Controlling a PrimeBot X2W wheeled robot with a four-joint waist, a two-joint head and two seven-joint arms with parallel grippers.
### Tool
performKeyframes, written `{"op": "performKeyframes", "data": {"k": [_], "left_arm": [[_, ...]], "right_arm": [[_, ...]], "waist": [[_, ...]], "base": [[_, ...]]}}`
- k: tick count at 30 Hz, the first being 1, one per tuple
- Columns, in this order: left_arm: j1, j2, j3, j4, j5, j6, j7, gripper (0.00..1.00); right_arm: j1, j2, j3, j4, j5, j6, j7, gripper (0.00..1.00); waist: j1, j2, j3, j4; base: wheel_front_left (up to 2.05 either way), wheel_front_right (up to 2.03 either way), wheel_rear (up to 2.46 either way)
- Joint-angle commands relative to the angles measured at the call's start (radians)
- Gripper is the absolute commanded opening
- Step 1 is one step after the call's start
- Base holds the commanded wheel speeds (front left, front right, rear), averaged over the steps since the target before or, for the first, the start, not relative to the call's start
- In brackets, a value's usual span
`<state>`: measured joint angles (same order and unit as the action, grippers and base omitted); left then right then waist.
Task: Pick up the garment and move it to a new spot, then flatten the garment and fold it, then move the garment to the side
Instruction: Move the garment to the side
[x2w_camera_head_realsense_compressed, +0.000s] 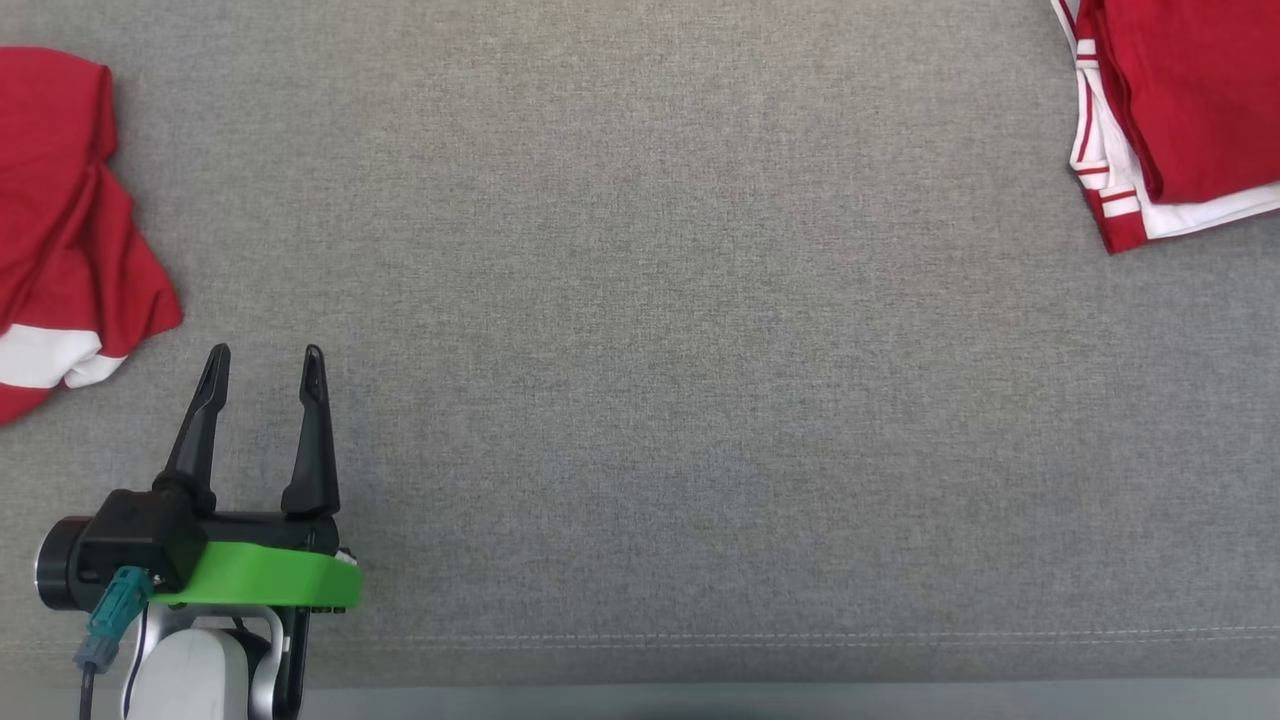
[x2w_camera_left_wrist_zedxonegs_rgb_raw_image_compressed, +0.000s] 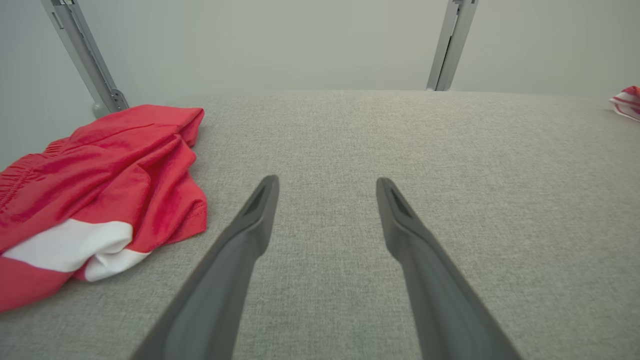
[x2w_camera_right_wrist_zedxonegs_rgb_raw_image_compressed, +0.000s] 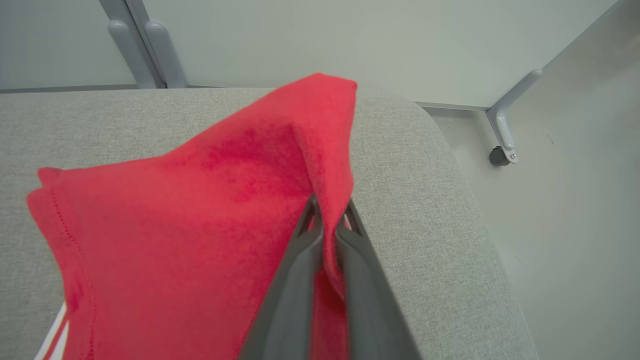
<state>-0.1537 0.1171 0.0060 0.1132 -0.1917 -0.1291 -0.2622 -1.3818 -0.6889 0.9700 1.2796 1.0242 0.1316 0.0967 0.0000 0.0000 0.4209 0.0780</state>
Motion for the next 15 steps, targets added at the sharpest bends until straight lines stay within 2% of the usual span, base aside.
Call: {"op": "performKeyframes", "data": {"k": [1, 11, 12, 13, 14, 15], "left_arm": [[-0.015, 0.004, 0.004, -0.004, 0.001, -0.002, -0.002, 1.00], [-0.020, 0.000, 0.005, 0.002, 0.000, -0.002, -0.002, 1.00], [-0.020, -0.001, 0.006, 0.002, 0.001, -0.002, -0.002, 1.00], [-0.020, -0.002, 0.006, 0.002, 0.001, -0.002, -0.002, 1.00], [-0.021, -0.003, 0.006, 0.002, 0.002, -0.002, -0.002, 1.00], [-0.022, -0.004, 0.006, 0.002, 0.003, -0.002, -0.002, 1.00]], "right_arm": [[-0.008, -0.002, 0.004, 0.006, -0.014, -0.002, 0.004, 0.00], [-0.001, -0.011, -0.003, 0.011, -0.028, -0.002, 0.026, 0.00], [0.001, -0.016, -0.002, 0.012, -0.034, -0.002, 0.026, 0.21], [0.002, -0.018, -0.001, 0.012, -0.040, -0.002, 0.019, 0.73], [0.005, -0.019, -0.004, 0.012, -0.041, -0.002, 0.017, 1.00], [0.008, -0.020, -0.007, 0.012, -0.043, -0.002, 0.015, 1.00]], "waist": [[0.0000, 0.0000, 0.004, -0.001], [0.0000, 0.0000, 0.011, -0.001], [0.0000, 0.0000, 0.011, -0.001], [0.0000, 0.0000, 0.010, -0.001], [0.0000, 0.0000, 0.009, -0.001], [0.0000, 0.0000, 0.007, -0.002]], "base": [[0.00, 0.00, 0.00], [0.00, 0.00, 0.00], [0.00, 0.00, 0.00], [0.00, 0.00, 0.00], [0.00, 0.00, 0.00], [0.00, 0.00, 0.00]]}}
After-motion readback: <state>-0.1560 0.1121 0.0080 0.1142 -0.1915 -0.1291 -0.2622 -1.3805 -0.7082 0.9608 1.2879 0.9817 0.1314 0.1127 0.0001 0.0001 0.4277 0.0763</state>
